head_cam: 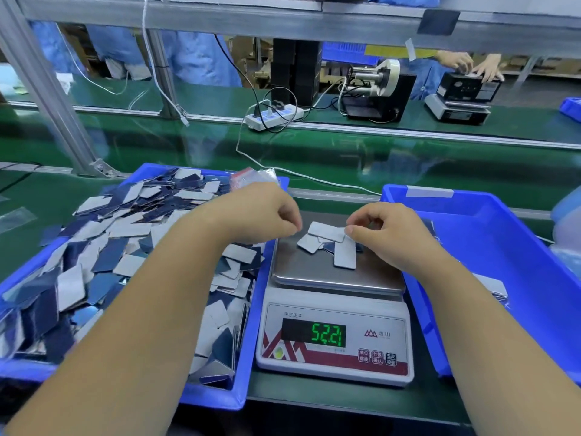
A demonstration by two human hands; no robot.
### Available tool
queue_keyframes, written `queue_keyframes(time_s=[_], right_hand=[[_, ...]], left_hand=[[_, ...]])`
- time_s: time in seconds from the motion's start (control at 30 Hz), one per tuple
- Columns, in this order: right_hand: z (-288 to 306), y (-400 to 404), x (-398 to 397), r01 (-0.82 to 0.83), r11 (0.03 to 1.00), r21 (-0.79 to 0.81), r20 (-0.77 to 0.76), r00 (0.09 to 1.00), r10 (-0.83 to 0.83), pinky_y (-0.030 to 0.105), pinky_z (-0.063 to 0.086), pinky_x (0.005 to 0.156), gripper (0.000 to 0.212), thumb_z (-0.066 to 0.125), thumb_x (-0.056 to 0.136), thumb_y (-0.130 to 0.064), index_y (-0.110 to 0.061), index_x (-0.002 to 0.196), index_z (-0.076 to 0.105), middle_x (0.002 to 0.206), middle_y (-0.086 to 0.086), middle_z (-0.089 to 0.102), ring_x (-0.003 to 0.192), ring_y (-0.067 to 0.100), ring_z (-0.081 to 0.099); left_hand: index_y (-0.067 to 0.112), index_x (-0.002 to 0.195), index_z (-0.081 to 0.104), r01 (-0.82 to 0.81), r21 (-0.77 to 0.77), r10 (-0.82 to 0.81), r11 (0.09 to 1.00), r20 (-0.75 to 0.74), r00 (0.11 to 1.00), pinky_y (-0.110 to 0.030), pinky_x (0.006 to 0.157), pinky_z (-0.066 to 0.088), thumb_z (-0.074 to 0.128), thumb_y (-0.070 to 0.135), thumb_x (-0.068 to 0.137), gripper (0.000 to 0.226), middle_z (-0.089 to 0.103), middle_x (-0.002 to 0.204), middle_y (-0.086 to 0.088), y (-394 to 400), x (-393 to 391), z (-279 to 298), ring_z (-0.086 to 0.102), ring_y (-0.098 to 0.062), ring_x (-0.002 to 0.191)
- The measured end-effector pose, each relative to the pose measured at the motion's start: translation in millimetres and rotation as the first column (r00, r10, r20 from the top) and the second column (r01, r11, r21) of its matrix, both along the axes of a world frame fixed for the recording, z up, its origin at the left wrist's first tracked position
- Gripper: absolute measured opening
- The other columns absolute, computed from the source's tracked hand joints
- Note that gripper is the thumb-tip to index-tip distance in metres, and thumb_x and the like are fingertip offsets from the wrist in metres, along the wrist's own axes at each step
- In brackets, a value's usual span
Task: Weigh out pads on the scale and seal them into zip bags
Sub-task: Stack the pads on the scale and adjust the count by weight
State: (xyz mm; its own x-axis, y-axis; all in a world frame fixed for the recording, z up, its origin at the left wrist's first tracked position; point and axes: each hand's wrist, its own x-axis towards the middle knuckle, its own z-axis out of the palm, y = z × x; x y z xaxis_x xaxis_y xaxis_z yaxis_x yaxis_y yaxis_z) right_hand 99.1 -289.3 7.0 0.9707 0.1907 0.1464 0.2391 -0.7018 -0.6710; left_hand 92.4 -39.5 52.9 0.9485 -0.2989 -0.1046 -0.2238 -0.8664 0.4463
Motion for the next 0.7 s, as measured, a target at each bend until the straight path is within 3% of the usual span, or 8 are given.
queue_keyframes(time_s=[0.1, 0.17, 0.3, 0.53, 0.63, 0.7], right_hand=[[0.2, -1.0, 0.6, 0.011, 1.0, 0.009, -0.002, 1.0, -0.011, 0.011, 0.035, 0.056, 0.003, 0.074, 0.084, -0.033, -0.031, 0.083, 0.073, 0.068, -0.023, 0.064, 0.065, -0.01, 0.054], [0.7, -0.8, 0.7, 0.017, 1.0, 0.013, 0.001, 1.0, -0.017, 0.012, 0.036, 0.057, 0.003, 0.075, 0.084, -0.033, -0.031, 0.084, 0.073, 0.07, -0.019, 0.065, 0.065, -0.01, 0.053], [1.3, -1.3, 0.4, 0.001, 1.0, 0.015, -0.001, 1.0, -0.001, 0.007, 0.038, 0.053, 0.003, 0.075, 0.084, -0.031, -0.03, 0.084, 0.073, 0.066, -0.026, 0.063, 0.065, -0.011, 0.054], [0.6, -1.4, 1.0, -0.002, 1.0, 0.012, 0.002, 1.0, 0.001, 0.004, 0.036, 0.052, 0.003, 0.075, 0.084, -0.032, -0.03, 0.084, 0.072, 0.065, -0.032, 0.06, 0.063, -0.012, 0.052], [0.9, -1.8, 0.5, 0.002, 1.0, 0.016, 0.008, 1.0, -0.002, 0.003, 0.036, 0.053, 0.004, 0.076, 0.083, -0.032, -0.03, 0.084, 0.073, 0.066, -0.025, 0.062, 0.063, -0.012, 0.052], [2.0, -1.6, -0.3, -0.006, 1.0, 0.023, 0.004, 1.0, 0.006, 0.003, 0.037, 0.054, 0.006, 0.077, 0.083, -0.032, -0.03, 0.087, 0.073, 0.071, -0.019, 0.064, 0.064, -0.012, 0.053]], left_hand=[[0.028, 0.097, 0.075, 0.055, -0.025, -0.053, 0.998, 0.079, 0.995, -0.005, 0.048, 0.039, 0.061, 0.021, 0.092, 0.017, 0.065, 0.07, 0.023, -20.8, 4.3, -2.7, 0.057, 0.013, 0.065], [0.028, 0.102, 0.073, 0.065, -0.031, -0.062, 0.997, 0.11, 0.992, -0.01, 0.06, 0.041, 0.06, 0.021, 0.093, 0.018, 0.065, 0.086, 0.019, -29.1, 6.9, -6.0, 0.058, 0.009, 0.072], [0.028, 0.111, 0.071, 0.065, -0.02, -0.062, 0.998, 0.147, 0.987, -0.024, 0.079, 0.043, 0.058, 0.022, 0.096, 0.021, 0.066, 0.109, 0.009, -35.3, 8.0, -14.3, 0.057, -0.011, 0.094], [0.023, 0.119, 0.07, 0.026, -0.075, -0.009, 0.997, 0.217, 0.976, -0.023, 0.081, 0.038, 0.058, 0.021, 0.097, 0.025, 0.062, 0.113, 0.005, -32.3, 6.8, -23.1, 0.052, -0.011, 0.089], [0.016, 0.114, 0.071, 0.036, -0.071, -0.02, 0.997, 0.212, 0.977, -0.027, 0.081, 0.041, 0.055, 0.02, 0.098, 0.023, 0.06, 0.116, 0.0, -30.7, 7.4, -25.8, 0.054, -0.016, 0.092], [0.015, 0.122, 0.067, 0.06, -0.056, -0.05, 0.997, 0.161, 0.986, -0.027, 0.088, 0.04, 0.052, 0.02, 0.099, 0.027, 0.057, 0.126, 0.002, -30.2, 7.1, -26.7, 0.053, -0.014, 0.102]])
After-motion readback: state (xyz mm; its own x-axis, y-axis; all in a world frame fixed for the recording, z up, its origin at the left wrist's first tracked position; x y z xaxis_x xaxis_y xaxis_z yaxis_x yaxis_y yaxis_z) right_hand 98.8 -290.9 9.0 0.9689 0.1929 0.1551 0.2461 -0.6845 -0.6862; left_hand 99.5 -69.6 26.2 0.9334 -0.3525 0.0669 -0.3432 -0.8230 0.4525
